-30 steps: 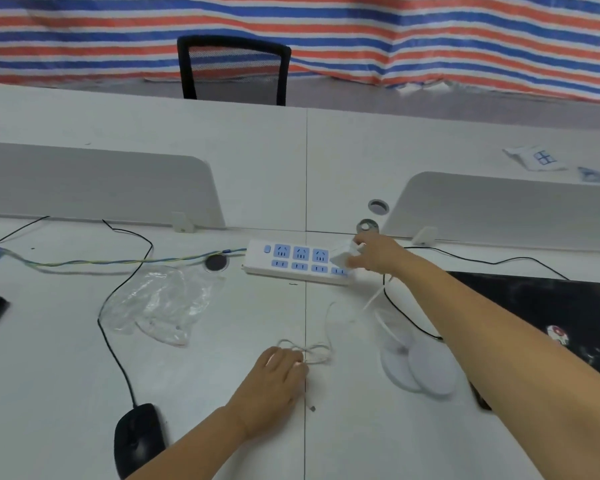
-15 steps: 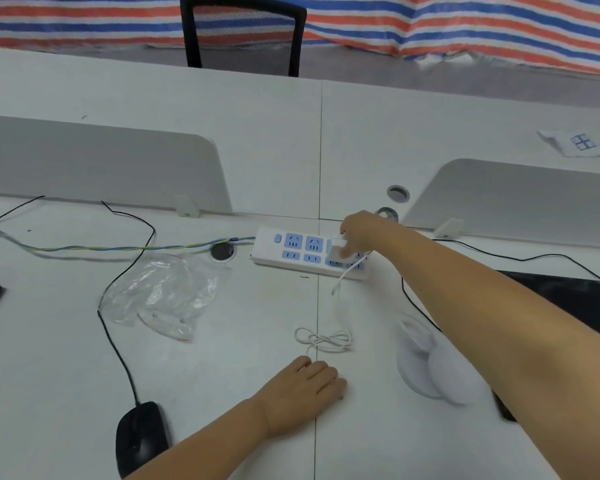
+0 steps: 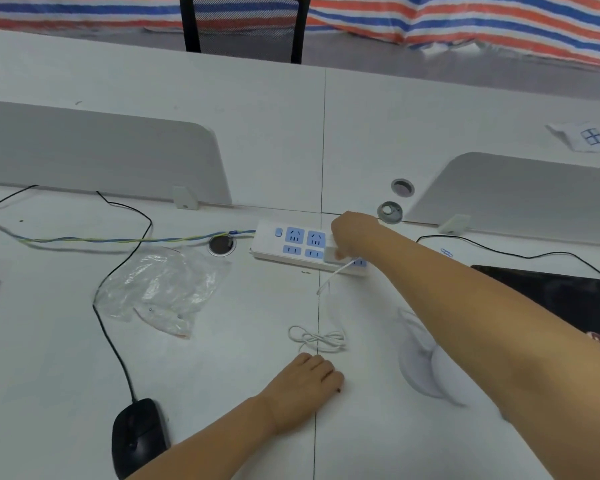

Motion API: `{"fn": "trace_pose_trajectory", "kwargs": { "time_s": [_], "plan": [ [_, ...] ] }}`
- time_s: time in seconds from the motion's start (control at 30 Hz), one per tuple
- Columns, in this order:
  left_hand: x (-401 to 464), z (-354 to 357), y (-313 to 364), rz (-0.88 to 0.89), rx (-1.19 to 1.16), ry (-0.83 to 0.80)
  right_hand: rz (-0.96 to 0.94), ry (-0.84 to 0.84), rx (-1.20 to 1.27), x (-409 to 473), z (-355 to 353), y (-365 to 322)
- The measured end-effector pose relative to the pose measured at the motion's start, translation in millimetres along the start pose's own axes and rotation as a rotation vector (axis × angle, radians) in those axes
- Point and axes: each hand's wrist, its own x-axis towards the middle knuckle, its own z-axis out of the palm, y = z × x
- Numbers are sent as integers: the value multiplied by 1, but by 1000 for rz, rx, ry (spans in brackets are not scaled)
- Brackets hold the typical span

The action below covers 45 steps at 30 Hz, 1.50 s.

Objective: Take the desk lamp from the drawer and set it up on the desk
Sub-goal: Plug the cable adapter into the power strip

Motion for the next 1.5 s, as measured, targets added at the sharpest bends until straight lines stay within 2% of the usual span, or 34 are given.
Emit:
{"fn": "trace_pose_trajectory", "kwargs": {
  "time_s": [0.1,0.2,0.4,0.47,0.57,0.63,0.7,0.8,0.9,1.03,1.17,1.23,1.3,1.43,1.5],
  "plan": [
    [9,-14,1,-170,-136,-23,20,-11,3,-1,3,-3],
    [15,-19,2,-417,-461,-64,31,11,-2,-2,9,-10],
    [29,-50,1,-704,-981,147,1,55,35,-9,12,-5],
    [29,-62,4,-708,-1085,172,-1,40,235,-17,13,4],
    [31,-70,7,-696,-1110,168,37,-22,929,-40,16,29],
    [34,-73,12,-696,-1127,162,79,104,1207,-65,24,50],
    [39,-71,18,-696,-1169,149,151,292,1288,-91,40,78],
    [47,-66,29,-699,-1218,87,303,449,1273,-132,91,113],
    [55,-57,40,-721,-1219,39,412,474,1272,-167,154,124],
    [62,-48,53,-729,-1122,21,419,363,1381,-188,219,102],
    [65,-42,56,-762,-1043,32,366,401,1414,-193,246,78],
    [65,-39,54,-760,-1011,34,291,388,1274,-187,243,79],
    [63,-39,52,-762,-965,36,230,333,1033,-178,237,81],
    [62,-41,52,-804,-934,29,257,203,735,-162,231,69],
    [64,-46,52,-821,-928,9,298,233,641,-156,232,63]
  ]
}}
